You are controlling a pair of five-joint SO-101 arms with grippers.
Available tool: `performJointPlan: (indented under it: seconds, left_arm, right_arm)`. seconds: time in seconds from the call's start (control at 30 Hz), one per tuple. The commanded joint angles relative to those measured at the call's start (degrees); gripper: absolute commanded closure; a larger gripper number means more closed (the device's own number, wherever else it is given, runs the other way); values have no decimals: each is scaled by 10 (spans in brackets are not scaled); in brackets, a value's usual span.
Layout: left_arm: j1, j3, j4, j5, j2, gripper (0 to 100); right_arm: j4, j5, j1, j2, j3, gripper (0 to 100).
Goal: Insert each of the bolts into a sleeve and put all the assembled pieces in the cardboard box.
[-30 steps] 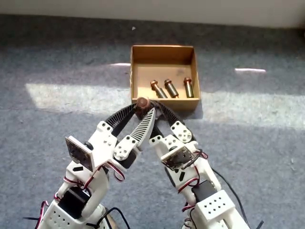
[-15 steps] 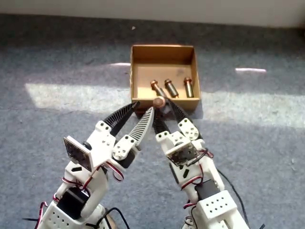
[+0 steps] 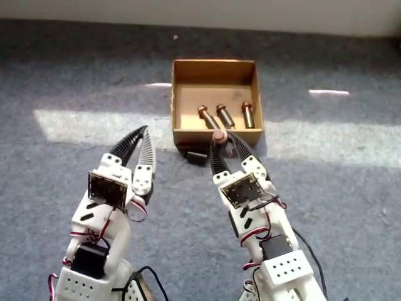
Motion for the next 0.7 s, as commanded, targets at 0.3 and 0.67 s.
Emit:
performJointPlan:
  seconds: [0.3,0.67]
  left_arm:
    - [-165,83,42,-11,-4,994]
    - [-166,83,229,-12,-6,994]
  right_arm:
    - [20,-5,48,-8,59,993]
    - [258,-140,125,-5,-61,993]
